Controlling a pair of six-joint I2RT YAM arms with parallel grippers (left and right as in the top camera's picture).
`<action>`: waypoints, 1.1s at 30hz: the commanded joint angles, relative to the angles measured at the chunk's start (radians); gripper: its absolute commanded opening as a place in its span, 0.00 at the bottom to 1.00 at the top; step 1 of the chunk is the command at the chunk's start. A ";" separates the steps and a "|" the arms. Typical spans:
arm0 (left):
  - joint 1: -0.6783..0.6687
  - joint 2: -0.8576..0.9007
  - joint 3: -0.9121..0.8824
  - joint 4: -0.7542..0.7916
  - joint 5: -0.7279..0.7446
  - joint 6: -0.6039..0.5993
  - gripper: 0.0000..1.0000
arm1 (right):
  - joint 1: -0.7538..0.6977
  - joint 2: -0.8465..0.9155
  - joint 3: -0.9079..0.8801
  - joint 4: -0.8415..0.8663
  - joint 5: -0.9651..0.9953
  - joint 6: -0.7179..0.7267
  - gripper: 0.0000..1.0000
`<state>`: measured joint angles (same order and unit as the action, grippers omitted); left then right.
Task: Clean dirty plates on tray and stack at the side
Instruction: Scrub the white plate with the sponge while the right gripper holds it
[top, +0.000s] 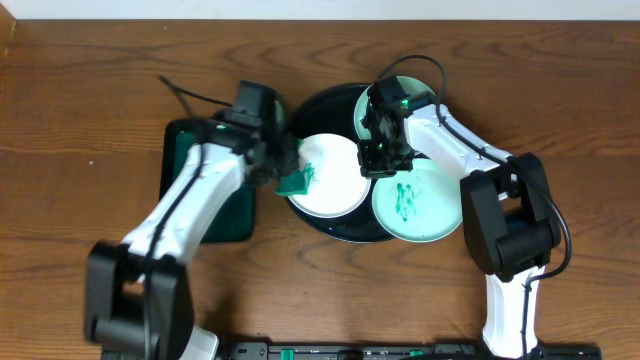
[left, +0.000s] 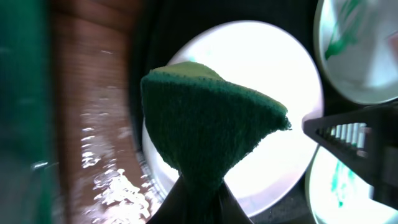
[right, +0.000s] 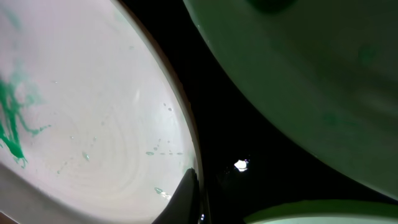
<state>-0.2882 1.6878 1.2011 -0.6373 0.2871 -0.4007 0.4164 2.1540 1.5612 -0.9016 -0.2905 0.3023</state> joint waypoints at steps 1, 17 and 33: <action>-0.024 0.089 0.025 0.033 0.019 -0.013 0.07 | 0.017 0.016 0.012 -0.003 -0.029 -0.026 0.01; -0.068 0.376 0.026 0.195 0.223 -0.012 0.07 | 0.017 0.016 0.012 -0.012 -0.029 -0.026 0.01; -0.139 0.393 0.026 0.187 0.254 -0.043 0.07 | 0.018 0.016 0.012 -0.029 -0.029 -0.027 0.01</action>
<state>-0.4206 2.0251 1.2560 -0.3992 0.6003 -0.4179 0.4164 2.1540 1.5623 -0.9180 -0.2863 0.3023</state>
